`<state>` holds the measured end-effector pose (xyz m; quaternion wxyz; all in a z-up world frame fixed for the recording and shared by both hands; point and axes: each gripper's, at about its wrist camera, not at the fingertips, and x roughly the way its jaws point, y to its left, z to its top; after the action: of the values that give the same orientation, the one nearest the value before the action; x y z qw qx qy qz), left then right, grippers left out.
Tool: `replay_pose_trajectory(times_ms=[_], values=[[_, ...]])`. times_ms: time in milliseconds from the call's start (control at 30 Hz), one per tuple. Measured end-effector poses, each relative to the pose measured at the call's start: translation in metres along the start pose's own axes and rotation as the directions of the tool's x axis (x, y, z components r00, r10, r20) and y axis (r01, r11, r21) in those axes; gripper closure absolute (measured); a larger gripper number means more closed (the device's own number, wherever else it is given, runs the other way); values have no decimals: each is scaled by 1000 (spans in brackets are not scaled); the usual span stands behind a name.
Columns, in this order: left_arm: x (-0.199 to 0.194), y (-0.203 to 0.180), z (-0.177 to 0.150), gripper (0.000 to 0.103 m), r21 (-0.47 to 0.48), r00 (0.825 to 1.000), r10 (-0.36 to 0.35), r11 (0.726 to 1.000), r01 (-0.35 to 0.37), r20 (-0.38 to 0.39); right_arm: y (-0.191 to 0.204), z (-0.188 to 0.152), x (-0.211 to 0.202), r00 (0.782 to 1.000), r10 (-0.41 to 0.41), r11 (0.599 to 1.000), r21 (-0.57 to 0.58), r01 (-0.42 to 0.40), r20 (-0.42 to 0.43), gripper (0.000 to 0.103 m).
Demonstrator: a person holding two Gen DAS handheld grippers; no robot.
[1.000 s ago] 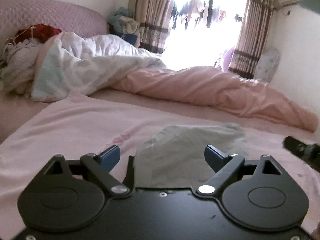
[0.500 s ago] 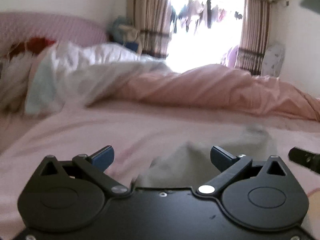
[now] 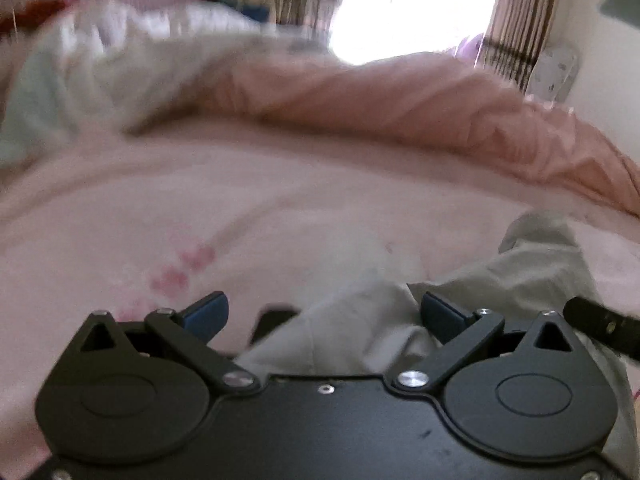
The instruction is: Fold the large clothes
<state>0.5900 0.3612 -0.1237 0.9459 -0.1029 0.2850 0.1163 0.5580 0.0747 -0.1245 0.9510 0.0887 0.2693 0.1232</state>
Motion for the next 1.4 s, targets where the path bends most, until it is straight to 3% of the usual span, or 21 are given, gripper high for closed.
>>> replay_pose_trajectory(times_ms=[100,167,233,300,367,433,500,533,633,667,700,800,867,967,1067,1133,1233,1333,1400], values=[[-10,-7,6,0,45,995,-10,999,5,95,0,21,9,995,-67,997,-35,70,79,52],[8,-10,9,0,70,996,35,997,-42,86,-9,26,41,992,-120,992,-46,121,35,48],[40,0,9,0,15,999,21,1000,-20,-50,-29,24,80,988,-126,991,22,128,-93,49],[54,5,10,0,-15,993,1,1000,-3,-114,-40,26,87,990,-90,992,80,98,-107,50],[45,1,13,0,12,995,13,1000,-12,-100,-41,32,73,992,-73,992,91,82,-99,53],[18,-3,15,0,101,995,52,994,-43,-85,-39,38,36,996,-26,991,125,36,-87,52],[-20,1,11,0,162,997,42,986,-33,-57,-37,36,-8,995,71,992,106,-64,-63,28],[-39,6,8,0,177,998,22,984,-11,-61,-36,32,-33,994,91,994,71,-86,-63,27],[-92,24,-15,0,175,997,-9,984,23,-80,-30,7,-90,997,47,999,-22,-48,-53,38],[-111,27,-28,0,168,997,-1,986,14,-76,-27,-8,-107,997,48,997,-50,-51,-61,47],[-132,32,-42,0,157,998,5,988,5,-62,-24,-22,-120,995,63,995,-67,-68,-82,53],[-172,30,-90,0,158,998,-25,987,34,-61,-13,-66,-147,972,172,979,-77,-186,-159,52],[-175,23,-116,0,172,993,-17,984,36,-113,-12,-92,-151,971,144,987,-40,-154,-189,53],[-181,28,-149,0,133,993,-13,991,28,-116,-3,-122,-157,991,96,975,-189,-113,-96,53],[-190,41,-151,0,59,988,-38,997,48,-149,4,-111,-164,990,64,981,-173,-84,-123,53],[-208,40,-151,0,97,993,-22,995,33,-114,12,-99,-170,988,15,987,-158,-40,-157,52],[-236,41,-158,0,143,996,8,990,5,-90,29,-101,-188,982,-64,972,-233,21,-180,44],[-253,48,-161,0,74,990,-108,991,115,-90,36,-116,-192,969,-76,958,-286,5,-236,38],[-253,46,-165,0,63,990,-121,990,125,-69,33,-122,-187,967,-79,964,-265,12,-242,36]])
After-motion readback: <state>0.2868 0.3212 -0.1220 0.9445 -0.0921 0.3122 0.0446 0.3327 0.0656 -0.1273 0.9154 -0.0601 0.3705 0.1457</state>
